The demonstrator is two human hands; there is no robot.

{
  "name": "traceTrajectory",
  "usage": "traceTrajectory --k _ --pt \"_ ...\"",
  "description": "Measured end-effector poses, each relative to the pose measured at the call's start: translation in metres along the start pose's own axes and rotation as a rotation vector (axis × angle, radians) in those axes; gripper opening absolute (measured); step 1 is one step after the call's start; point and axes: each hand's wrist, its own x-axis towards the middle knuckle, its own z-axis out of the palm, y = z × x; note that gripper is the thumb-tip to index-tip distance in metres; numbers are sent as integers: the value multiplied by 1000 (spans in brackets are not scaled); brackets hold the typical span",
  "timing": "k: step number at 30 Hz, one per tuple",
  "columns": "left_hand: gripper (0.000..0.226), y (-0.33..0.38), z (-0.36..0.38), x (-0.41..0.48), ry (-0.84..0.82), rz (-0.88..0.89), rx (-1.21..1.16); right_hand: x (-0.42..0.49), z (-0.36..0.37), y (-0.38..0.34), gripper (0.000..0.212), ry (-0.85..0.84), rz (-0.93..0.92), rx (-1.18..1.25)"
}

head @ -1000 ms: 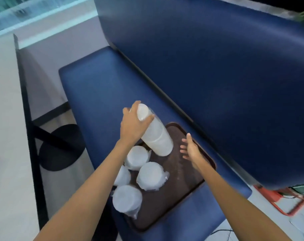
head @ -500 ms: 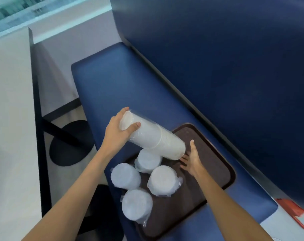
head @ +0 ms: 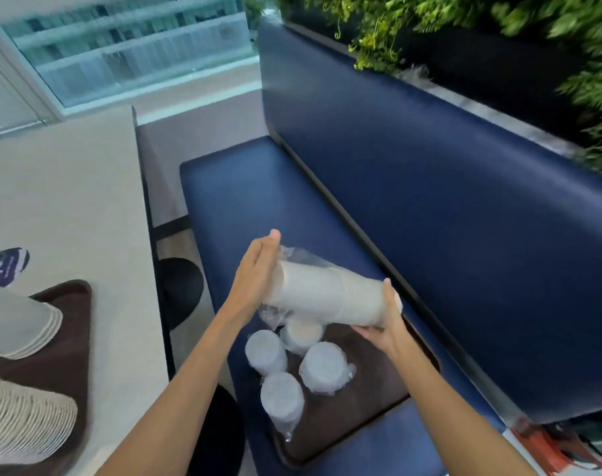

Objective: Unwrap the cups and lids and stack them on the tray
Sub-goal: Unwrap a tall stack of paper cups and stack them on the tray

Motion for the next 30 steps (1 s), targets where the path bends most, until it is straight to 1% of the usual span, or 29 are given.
traceTrajectory --k 2,3,4,5,6,7,8,9,10,11,12,13,14,18,20,23,26,30 --pt "45 11 -14 -17 -32 -66 117 -24 8 -1 99 56 -31 -12" --pt "55 16 -23 -26 -60 -111 157 -29 13 -3 106 53 -44 -88" --pt "71 21 -33 -37 -88 -154 171 -27 15 -5 107 25 -79 -180" --pt "84 25 -44 -48 -118 -201 173 -27 21 -10 101 34 -107 -278" --pt "89 31 -56 -60 -153 -231 170 -36 24 -16 87 83 -125 -357" --pt "88 35 -68 -72 -187 -258 178 -56 33 -26 71 175 -100 -403" --pt "85 40 -78 -83 -217 -276 212 -84 45 -31 59 291 -109 -408" --pt "79 44 -87 -94 -239 -286 246 -110 57 -27 57 327 -214 -381" --pt "71 46 -99 -108 -252 -272 276 -138 71 -14 65 308 -302 -281" --pt "66 48 -102 -115 -263 -253 299 -150 74 -7 79 248 -334 -161" --pt "62 50 -109 -125 -257 -222 314 -172 75 2 91 203 -407 -58" --pt "61 51 -118 -136 -244 -193 328 -192 83 6 98 179 -473 -25" --pt "60 52 -127 -146 -227 -160 337 -212 92 9 100 151 -526 -41" --pt "62 59 -169 -181 -168 -21 395 -285 144 17 85 64 -759 -117" --pt "62 62 -192 -198 -120 31 395 -320 167 30 82 25 -896 -182" --pt "63 67 -236 -228 -84 103 320 -377 209 57 81 -65 -1066 -268" --pt "67 64 -290 -254 -47 161 208 -431 250 97 88 -152 -1218 -339" --pt "68 52 -350 -272 16 198 58 -476 295 152 88 -302 -1432 -401"
